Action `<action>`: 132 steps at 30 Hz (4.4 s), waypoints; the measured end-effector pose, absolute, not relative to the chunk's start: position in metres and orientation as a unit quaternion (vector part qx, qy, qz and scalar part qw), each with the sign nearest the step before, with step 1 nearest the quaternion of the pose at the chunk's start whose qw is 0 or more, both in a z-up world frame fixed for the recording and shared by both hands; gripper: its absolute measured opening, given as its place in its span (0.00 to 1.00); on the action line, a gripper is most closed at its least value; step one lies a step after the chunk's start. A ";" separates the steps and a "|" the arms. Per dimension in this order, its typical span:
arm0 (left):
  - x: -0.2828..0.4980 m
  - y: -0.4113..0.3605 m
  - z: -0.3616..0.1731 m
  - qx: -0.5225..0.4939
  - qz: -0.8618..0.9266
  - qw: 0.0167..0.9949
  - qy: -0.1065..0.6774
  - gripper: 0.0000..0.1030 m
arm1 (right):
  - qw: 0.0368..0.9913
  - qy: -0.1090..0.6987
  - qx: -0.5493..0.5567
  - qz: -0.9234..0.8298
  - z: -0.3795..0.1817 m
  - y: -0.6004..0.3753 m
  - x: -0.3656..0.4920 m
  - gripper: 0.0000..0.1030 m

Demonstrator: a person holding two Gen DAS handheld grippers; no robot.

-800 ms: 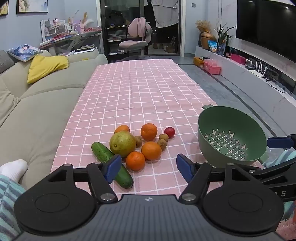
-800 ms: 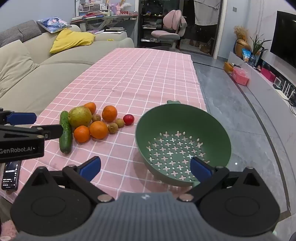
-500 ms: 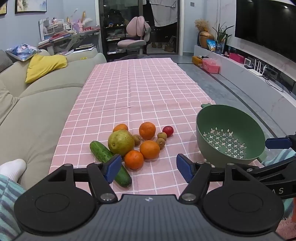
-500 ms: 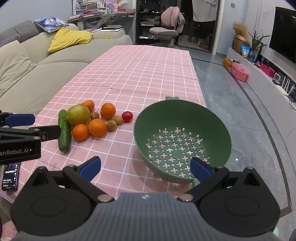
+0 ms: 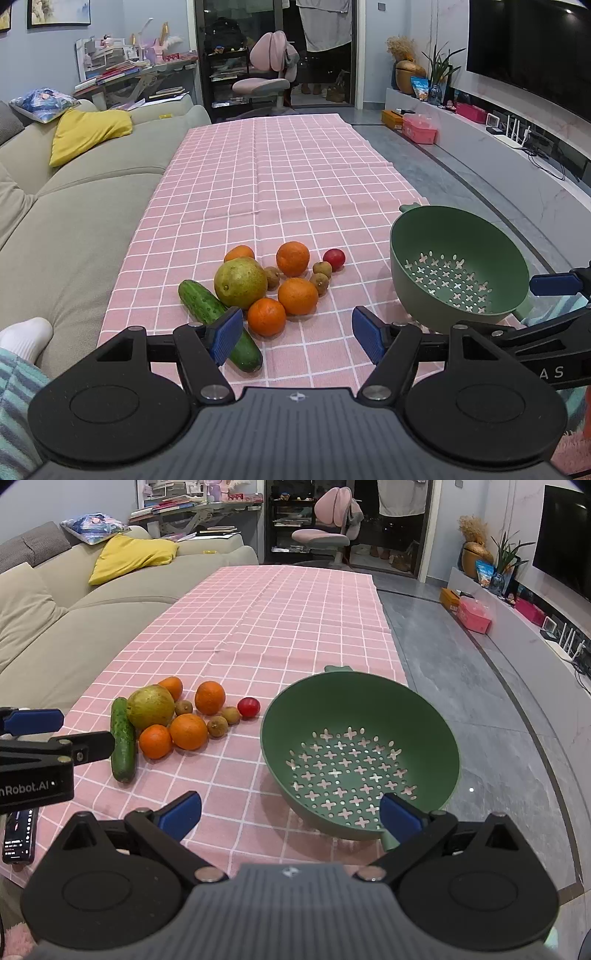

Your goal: Organize fruits

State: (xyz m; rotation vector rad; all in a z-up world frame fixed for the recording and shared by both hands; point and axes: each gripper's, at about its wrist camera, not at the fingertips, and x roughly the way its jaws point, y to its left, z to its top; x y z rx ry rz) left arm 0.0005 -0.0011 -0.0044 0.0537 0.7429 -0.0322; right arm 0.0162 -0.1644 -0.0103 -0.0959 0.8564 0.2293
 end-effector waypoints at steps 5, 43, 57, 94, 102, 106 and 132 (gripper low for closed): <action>0.001 -0.001 -0.005 0.027 -0.016 0.931 0.364 0.78 | 0.902 0.416 -0.045 0.109 -0.010 -0.165 0.016 0.96; 0.001 -0.003 -0.007 0.030 -0.018 0.930 0.367 0.78 | 0.902 0.415 -0.043 0.108 -0.010 -0.166 0.016 0.96; 0.001 -0.004 -0.006 0.032 -0.020 0.928 0.371 0.78 | 0.901 0.418 -0.037 0.105 -0.010 -0.168 0.017 0.96; 0.043 0.067 -0.021 -0.091 0.030 0.906 0.412 0.71 | 0.905 0.351 -0.047 0.234 -0.009 -0.122 0.061 0.78; 0.068 0.099 -0.043 -0.150 0.058 0.881 0.444 0.64 | 0.886 0.352 -0.064 0.295 -0.026 -0.076 0.101 0.73; 0.069 0.121 -0.052 -0.178 0.083 0.874 0.445 0.57 | 0.875 0.357 -0.082 0.317 -0.039 -0.050 0.116 0.71; 0.090 0.185 -0.094 -0.378 0.086 0.813 0.434 0.40 | 0.836 0.393 -0.081 0.374 -0.092 0.016 0.169 0.70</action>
